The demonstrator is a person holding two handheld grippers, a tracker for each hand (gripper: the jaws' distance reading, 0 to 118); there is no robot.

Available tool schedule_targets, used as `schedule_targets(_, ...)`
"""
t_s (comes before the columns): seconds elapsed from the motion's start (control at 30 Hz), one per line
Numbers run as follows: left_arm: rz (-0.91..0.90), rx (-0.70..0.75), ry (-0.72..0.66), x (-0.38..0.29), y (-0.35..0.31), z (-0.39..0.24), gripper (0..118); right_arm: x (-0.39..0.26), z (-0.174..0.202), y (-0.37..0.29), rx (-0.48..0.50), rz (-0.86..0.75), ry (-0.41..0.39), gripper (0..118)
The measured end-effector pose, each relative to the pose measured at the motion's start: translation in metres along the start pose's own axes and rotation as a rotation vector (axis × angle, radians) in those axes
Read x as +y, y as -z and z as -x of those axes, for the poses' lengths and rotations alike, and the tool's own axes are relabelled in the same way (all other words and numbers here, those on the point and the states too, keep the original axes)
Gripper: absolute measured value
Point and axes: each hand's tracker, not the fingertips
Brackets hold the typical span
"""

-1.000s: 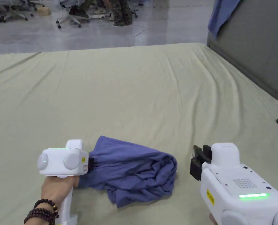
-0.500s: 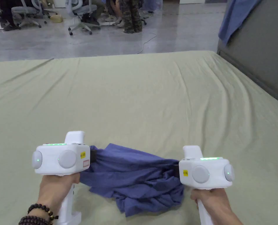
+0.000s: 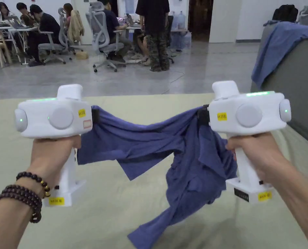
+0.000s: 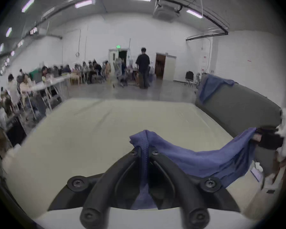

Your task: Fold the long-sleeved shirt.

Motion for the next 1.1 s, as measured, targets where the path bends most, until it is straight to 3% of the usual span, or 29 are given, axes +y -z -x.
schedule_targets(0.23, -0.172, 0.029, -0.06, 0.145, -0.029, -0.014, 4, 0.156, -0.019, -0.001, -0.148, -0.094, -0.016, 2)
schedule_targets(0.3, -0.186, 0.108, -0.013, 0.17, -0.032, -0.023, 4, 0.183, -0.022, -0.001, -0.172, -0.105, -0.022, 2)
schedule_targets(0.43, -0.19, 0.092, -0.013, 0.185, -0.03, -0.03, 4, 0.197, -0.021, 0.0, -0.189, -0.101, -0.02, 2)
schedule_targets(0.6, -0.155, 0.092, -0.008, 0.149, -0.009, -0.028, 4, 0.158, -0.026, 0.024, -0.168, -0.039, -0.002, 2)
schedule_targets(0.83, 0.023, 0.091, -0.022, 0.033, 0.046, -0.019, 4, 0.046, -0.028, 0.076, -0.119, 0.117, 0.067, 2)
schedule_targets(1.1, 0.172, 0.091, -0.043, -0.078, 0.087, -0.016, 4, -0.059, -0.026, 0.126, -0.125, 0.256, 0.063, 2)
